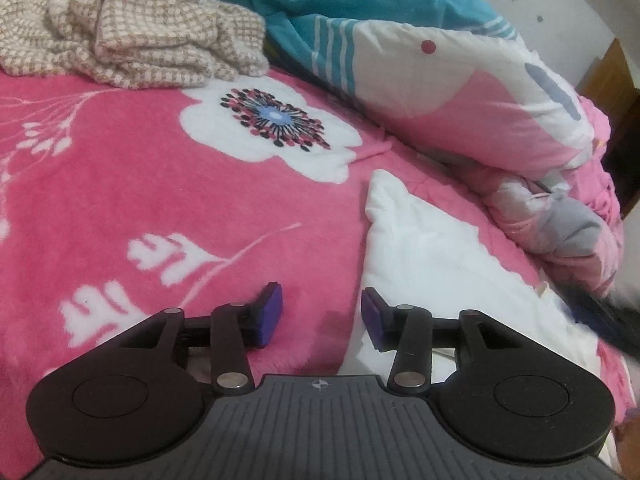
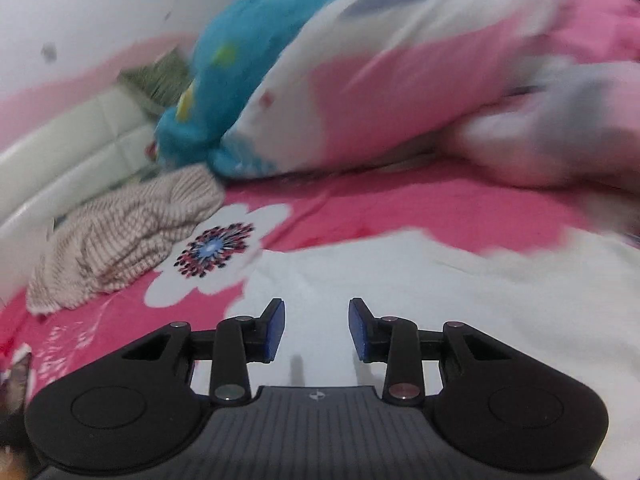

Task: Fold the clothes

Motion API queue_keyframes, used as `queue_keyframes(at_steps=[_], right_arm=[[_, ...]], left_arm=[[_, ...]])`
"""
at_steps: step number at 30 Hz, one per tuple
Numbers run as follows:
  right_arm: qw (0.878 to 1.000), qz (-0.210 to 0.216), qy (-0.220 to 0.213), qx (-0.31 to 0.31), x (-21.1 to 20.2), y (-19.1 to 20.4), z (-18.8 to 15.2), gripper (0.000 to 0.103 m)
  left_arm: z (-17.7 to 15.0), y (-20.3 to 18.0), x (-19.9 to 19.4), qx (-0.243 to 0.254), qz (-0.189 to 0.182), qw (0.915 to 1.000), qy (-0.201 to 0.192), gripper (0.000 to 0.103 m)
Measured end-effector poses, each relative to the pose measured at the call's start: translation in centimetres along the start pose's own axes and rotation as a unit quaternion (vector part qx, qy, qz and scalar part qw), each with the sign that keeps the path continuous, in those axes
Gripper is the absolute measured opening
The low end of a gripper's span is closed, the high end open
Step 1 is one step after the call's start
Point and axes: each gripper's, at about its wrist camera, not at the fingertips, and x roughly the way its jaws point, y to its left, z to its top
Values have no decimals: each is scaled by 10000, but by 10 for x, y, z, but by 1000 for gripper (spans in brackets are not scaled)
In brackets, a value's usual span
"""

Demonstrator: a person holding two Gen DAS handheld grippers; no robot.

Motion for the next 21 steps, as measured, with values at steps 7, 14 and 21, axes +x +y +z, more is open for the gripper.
queue_keyframes(at_steps=[7,14,21], right_arm=[[9806,-1558,-442,1101,-213,-58,-99,72],[9529,-2770,-762,971,-317,-65,-175,103],[9465,-2825,-773,1357,-323,-82,-201,103]], left_arm=[[-17,-7,-36,255,-232,9994,73,60],[-68,14,-139,436,-515,9977,77,67],[-109,36,-198,512,-613,9962,347,68]])
